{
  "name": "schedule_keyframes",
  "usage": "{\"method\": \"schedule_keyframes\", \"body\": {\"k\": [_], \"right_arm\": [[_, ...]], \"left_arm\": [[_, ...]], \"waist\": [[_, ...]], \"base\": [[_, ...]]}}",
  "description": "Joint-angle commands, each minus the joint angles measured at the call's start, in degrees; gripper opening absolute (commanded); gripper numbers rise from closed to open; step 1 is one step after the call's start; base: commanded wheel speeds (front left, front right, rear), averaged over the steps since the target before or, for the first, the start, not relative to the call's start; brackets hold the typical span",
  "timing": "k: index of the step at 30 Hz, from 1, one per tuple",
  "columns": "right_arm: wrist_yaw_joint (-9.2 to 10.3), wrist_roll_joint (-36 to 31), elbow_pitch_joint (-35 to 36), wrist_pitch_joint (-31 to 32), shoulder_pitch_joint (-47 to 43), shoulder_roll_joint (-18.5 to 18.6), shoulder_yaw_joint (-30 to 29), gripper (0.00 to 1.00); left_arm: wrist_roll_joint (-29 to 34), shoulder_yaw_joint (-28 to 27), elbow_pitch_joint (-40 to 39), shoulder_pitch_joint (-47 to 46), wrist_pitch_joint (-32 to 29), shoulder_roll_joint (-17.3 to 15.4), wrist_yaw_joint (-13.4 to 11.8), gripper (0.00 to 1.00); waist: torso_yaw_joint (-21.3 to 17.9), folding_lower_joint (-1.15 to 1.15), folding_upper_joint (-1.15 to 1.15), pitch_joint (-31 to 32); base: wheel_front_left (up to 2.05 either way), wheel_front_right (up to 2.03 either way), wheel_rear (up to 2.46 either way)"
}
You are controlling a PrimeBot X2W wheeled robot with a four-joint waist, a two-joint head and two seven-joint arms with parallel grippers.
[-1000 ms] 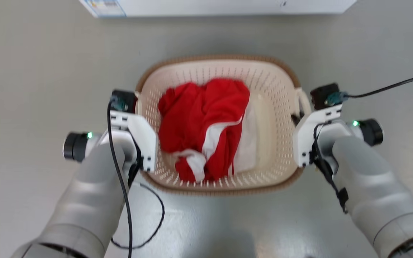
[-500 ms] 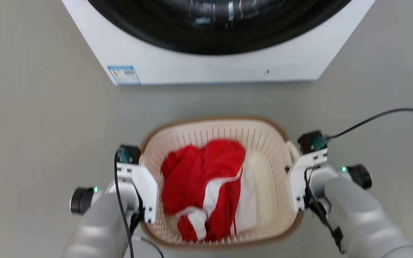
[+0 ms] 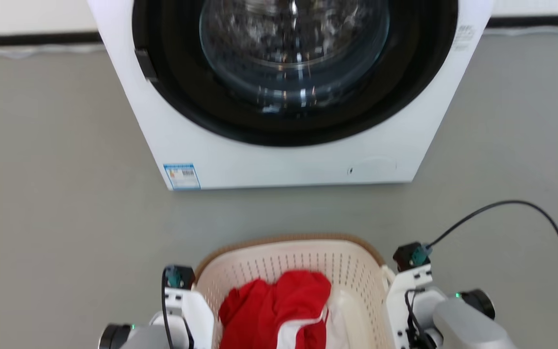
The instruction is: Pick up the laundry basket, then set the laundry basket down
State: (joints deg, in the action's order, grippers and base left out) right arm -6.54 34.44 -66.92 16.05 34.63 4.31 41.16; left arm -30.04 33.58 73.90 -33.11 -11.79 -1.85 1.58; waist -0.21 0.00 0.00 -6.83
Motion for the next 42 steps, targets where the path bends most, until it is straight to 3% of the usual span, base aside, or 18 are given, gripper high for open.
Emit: {"method": "schedule_keyframes", "body": {"k": [1, 10, 42], "right_arm": [[-0.95, 0.5, 1.9, 0.3, -0.8, -1.4, 1.7, 0.00], [-0.95, 3.4, 2.3, 1.1, -3.1, -1.4, 4.5, 0.00], [-0.95, 8.6, 0.9, 0.2, -2.3, -1.4, 9.0, 0.00]], "left_arm": [[-0.4, -0.4, -1.5, -0.3, 0.3, -1.0, 0.0, 0.00], [-2.6, 1.8, -2.3, 2.6, -1.2, -1.0, -0.6, 0.00], [-5.2, 5.0, -1.1, 1.9, -1.8, -1.0, -0.8, 0.00]], "waist": [[-0.4, 0.00, 0.00, 2.9], [-1.1, 0.00, 0.00, 7.5], [-1.3, 0.00, 0.00, 6.9]], "base": [[0.00, 0.00, 0.00], [0.00, 0.00, 0.00], [0.00, 0.00, 0.00]]}}
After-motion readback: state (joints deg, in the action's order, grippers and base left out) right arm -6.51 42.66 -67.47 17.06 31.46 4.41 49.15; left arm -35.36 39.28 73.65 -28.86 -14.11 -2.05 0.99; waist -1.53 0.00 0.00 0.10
